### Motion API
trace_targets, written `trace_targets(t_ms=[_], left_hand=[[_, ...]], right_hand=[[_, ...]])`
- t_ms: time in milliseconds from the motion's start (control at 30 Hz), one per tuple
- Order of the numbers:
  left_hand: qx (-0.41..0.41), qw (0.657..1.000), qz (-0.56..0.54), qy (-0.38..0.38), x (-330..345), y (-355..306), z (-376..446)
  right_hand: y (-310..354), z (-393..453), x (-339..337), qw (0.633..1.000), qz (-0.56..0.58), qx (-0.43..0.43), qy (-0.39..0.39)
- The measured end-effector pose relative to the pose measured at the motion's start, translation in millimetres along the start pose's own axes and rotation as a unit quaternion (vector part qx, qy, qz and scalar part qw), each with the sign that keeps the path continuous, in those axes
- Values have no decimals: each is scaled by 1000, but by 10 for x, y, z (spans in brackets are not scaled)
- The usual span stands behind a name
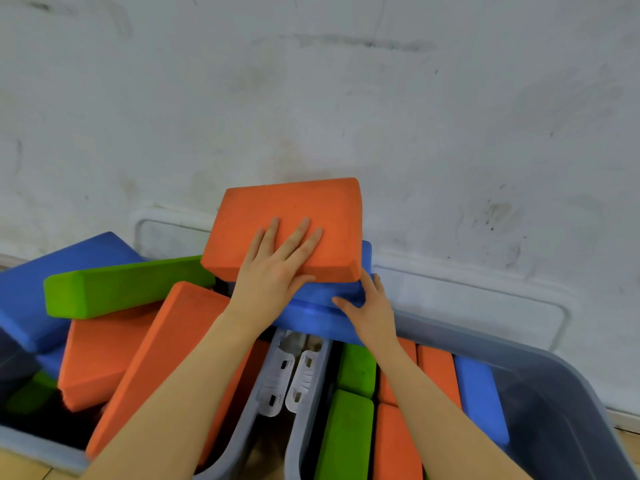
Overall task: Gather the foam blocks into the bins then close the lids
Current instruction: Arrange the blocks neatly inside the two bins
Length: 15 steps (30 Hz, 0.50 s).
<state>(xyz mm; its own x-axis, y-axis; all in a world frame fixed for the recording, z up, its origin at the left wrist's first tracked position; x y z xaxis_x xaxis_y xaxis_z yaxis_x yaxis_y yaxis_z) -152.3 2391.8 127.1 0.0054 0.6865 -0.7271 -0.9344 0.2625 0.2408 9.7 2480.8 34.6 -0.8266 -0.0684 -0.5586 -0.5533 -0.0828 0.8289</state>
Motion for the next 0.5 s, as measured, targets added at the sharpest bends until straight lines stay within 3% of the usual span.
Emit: trace_targets(t_ms=[200,500], left_hand=[[-47,998,-14,-37,-67,112,-45],[1,995,-43,-86,-345,-255,396]], right_hand=[[86,-15,-64,997,63,-34,-21],[322,-629,-1068,985,61,-104,-123]])
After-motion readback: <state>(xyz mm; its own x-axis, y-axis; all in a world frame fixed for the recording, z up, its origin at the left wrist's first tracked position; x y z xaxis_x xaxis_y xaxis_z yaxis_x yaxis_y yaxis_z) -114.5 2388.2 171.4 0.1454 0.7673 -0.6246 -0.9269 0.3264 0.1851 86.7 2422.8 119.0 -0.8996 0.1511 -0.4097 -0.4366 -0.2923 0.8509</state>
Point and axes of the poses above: each hand's wrist, its own z-axis towards the middle knuckle, its own x-axis out of the palm, y = z × x, the point moved 4 cm from there along z, towards the middle knuckle, and after that the axes turned 15 degrees about x, right-handed, at the moved point
